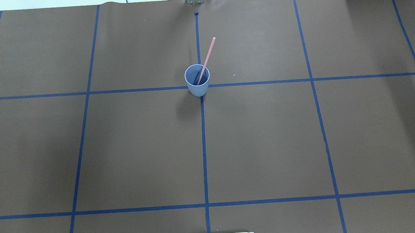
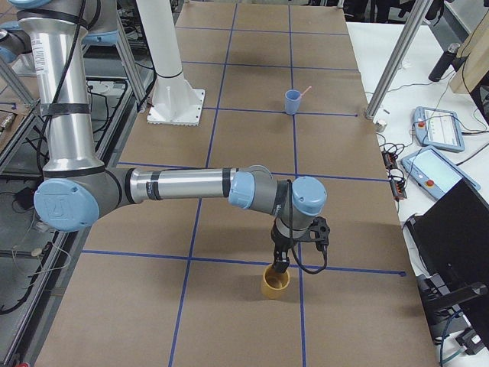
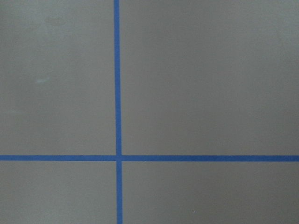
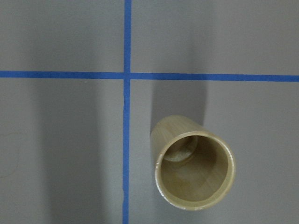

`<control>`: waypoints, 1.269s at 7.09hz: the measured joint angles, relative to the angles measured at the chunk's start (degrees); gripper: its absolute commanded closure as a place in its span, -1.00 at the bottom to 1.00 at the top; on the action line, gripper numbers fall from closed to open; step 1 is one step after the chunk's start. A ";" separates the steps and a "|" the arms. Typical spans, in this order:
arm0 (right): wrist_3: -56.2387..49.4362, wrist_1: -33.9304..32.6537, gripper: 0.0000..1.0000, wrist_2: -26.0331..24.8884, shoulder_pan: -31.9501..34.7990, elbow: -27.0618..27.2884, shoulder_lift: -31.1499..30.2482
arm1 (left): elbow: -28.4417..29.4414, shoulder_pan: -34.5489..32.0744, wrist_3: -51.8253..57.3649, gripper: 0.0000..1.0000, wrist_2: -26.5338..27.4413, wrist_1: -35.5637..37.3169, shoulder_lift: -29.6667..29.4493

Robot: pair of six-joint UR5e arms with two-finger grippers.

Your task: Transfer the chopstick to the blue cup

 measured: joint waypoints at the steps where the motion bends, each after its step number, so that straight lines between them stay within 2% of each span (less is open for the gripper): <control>1: 0.05 2.30 -1.00 0.04 0.81 -1.63 -0.36 | 0.33 -0.26 0.43 -0.96 -0.30 -0.01 0.37; 4: 0.26 3.78 -1.00 0.11 2.24 -2.17 -0.88 | 0.10 -1.26 1.10 -0.96 -0.56 -0.28 3.04; 9: 0.25 3.86 -1.00 0.12 2.38 -1.94 -0.84 | 0.24 -2.09 1.13 -0.96 -0.46 0.01 3.47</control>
